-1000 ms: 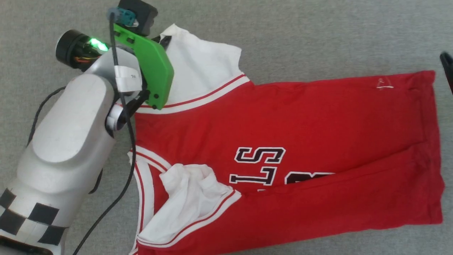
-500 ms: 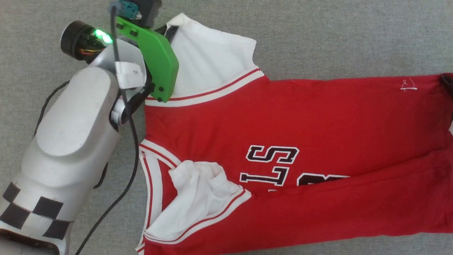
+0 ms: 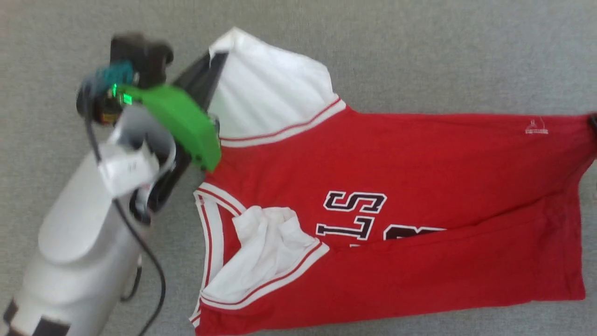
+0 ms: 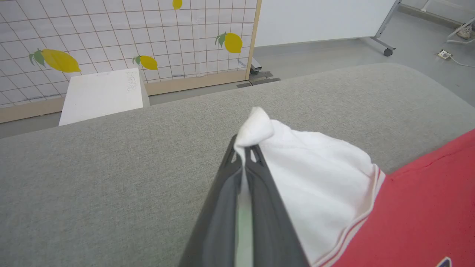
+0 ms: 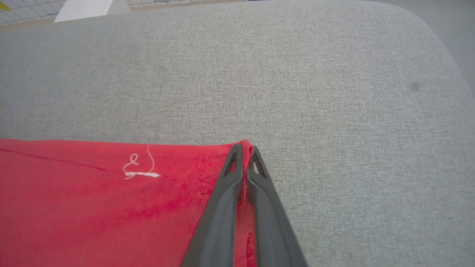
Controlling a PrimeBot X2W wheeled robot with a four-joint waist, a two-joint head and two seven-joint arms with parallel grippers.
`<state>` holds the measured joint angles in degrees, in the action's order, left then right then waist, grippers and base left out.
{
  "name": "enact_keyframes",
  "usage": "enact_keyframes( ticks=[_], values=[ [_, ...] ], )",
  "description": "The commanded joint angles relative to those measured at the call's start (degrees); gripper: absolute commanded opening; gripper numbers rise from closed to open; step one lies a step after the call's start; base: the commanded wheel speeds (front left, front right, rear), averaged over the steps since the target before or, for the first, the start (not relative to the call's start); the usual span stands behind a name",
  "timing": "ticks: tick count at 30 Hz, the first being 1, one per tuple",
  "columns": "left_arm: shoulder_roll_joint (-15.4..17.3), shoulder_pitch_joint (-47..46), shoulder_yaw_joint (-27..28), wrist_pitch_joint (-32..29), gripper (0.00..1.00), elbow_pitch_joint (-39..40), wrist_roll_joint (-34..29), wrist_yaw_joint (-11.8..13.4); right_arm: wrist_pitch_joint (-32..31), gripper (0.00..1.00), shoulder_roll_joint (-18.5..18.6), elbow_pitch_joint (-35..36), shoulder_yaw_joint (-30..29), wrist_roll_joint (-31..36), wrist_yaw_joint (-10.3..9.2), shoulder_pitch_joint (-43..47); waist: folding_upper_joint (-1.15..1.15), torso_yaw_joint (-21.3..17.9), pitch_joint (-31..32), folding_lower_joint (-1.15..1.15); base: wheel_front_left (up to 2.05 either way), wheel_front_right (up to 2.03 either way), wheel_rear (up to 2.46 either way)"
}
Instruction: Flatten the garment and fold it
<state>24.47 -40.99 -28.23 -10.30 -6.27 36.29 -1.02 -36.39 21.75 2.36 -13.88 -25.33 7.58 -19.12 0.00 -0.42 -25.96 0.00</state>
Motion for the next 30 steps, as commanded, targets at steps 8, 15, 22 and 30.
enact_keyframes(
  ticks=[8, 15, 22, 30],
  values=[
    [3.26, 18.3, 2.26, 4.3, 0.0, 10.83, 3.68, 3.98, 3.58, 0.0, -4.5, 2.02, -1.98, 0.01, -0.09, 10.83, 0.0, 0.72, 10.86, 0.0, 0.0, 0.0, 0.0],
    [5.54, 34.43, 2.7, 5.82, 0.0, 17.67, 5.66, 8.36, 4.37, 0.0, -9.41, 5.08, -4.41, 0.03, -0.09, 19.53, 0.0, 0.99, 13.54, 0.0, 0.0, 0.0, 0.0],
    [4.19, 35.34, -3.14, 4.07, 0.38, 11.69, 2.85, 7.34, 6.56, 1.0, -10.89, 2.06, -3.6, 2.16, -0.09, 21.71, 0.0, 1.58, 13.31, 0.0, 0.0, 0.0, 0.0],
    [1.4, 32.62, -2.78, 6.9, 1.0, 6.67, 2.35, 7.86, 6.87, 1.0, -11.17, 1.85, -3.69, 1.45, -0.09, 19.93, 0.0, 1.31, 14.44, 0.0, 0.0, 0.0, 0.0]
  ],
)
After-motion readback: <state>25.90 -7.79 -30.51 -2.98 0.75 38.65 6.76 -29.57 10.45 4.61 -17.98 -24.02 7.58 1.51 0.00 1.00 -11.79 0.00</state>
